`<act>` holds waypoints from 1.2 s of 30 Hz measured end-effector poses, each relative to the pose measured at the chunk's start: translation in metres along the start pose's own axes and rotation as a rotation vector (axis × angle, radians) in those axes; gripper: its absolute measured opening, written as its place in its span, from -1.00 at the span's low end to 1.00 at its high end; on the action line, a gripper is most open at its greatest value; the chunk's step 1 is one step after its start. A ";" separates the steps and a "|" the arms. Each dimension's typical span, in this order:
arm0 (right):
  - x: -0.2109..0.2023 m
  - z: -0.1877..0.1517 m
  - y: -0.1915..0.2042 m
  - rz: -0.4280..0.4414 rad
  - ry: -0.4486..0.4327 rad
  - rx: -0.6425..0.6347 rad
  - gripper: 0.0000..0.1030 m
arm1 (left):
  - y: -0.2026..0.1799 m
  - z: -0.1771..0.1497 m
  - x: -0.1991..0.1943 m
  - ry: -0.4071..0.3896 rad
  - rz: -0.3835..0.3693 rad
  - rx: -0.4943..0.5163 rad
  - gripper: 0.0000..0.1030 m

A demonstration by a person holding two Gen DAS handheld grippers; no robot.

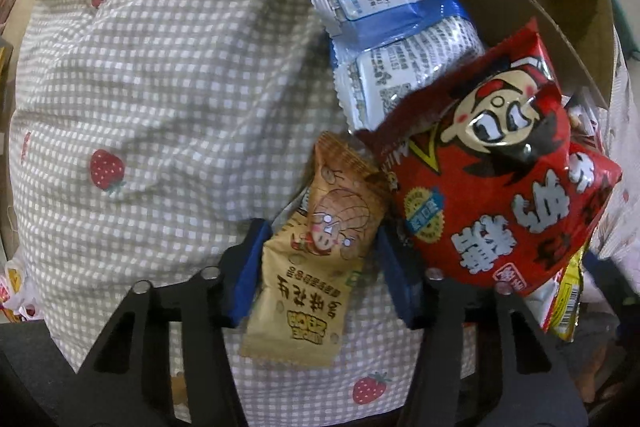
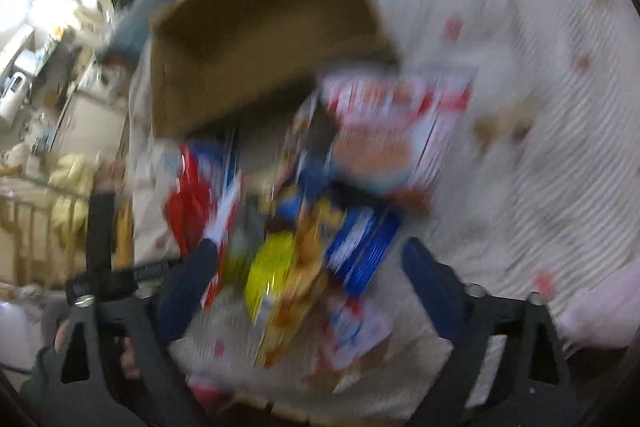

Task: Organize snacks
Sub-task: 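Grasp the brown wafer packet with the left tool while the right tool grasps the yellow chip bag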

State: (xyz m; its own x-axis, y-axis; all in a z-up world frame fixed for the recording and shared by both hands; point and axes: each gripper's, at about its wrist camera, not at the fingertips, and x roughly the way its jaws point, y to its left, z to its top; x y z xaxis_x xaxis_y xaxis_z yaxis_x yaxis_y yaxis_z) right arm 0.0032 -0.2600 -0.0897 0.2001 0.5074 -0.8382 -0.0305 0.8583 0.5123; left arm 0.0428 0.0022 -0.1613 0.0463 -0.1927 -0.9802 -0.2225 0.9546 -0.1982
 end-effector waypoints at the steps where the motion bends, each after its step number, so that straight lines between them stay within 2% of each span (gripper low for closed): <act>1: 0.003 -0.001 0.000 0.007 0.019 -0.002 0.51 | -0.001 -0.002 -0.001 -0.003 0.001 -0.002 -0.10; 3: 0.012 -0.002 0.004 0.048 0.064 -0.008 0.47 | -0.003 -0.008 -0.006 -0.007 0.002 0.000 -0.22; 7: 0.025 -0.003 0.011 0.045 0.111 -0.039 0.40 | 0.004 -0.009 -0.021 -0.012 -0.010 -0.002 -0.32; 9: 0.029 -0.001 0.015 0.031 0.137 -0.059 0.11 | 0.011 -0.010 -0.027 -0.015 -0.012 0.003 -0.39; 11: 0.030 -0.001 0.017 0.007 0.137 -0.085 0.04 | 0.014 -0.014 -0.042 -0.018 -0.012 0.008 -0.42; 12: 0.030 -0.001 0.017 0.010 0.135 -0.090 -0.08 | 0.017 -0.015 -0.044 -0.022 -0.014 0.009 -0.47; 14: 0.026 -0.002 0.015 0.026 0.133 -0.083 -0.20 | 0.021 -0.025 -0.056 -0.032 -0.025 0.006 -0.50; 19: 0.012 -0.014 0.014 0.057 0.119 -0.095 -0.27 | 0.033 -0.048 -0.078 -0.025 -0.093 -0.015 -0.61; 24: -0.008 -0.018 0.023 0.052 0.066 -0.139 -0.31 | 0.034 -0.070 -0.120 -0.100 -0.083 0.004 -0.64; 28: -0.031 -0.020 0.026 0.048 0.022 -0.171 -0.31 | 0.039 -0.088 -0.156 -0.165 -0.102 0.004 -0.64; 30: -0.047 -0.020 0.031 0.044 -0.027 -0.201 -0.31 | 0.040 -0.092 -0.179 -0.214 -0.103 0.008 -0.64; 36: -0.081 -0.011 0.051 0.086 -0.152 -0.246 -0.31 | 0.040 -0.084 -0.230 -0.366 -0.101 0.016 -0.64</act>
State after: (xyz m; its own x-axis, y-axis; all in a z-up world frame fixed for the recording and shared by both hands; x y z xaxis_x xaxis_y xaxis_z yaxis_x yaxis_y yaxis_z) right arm -0.0254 -0.2560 0.0021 0.3298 0.5779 -0.7465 -0.2866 0.8147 0.5041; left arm -0.0585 0.0658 0.0562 0.4126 -0.1952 -0.8897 -0.1843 0.9387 -0.2914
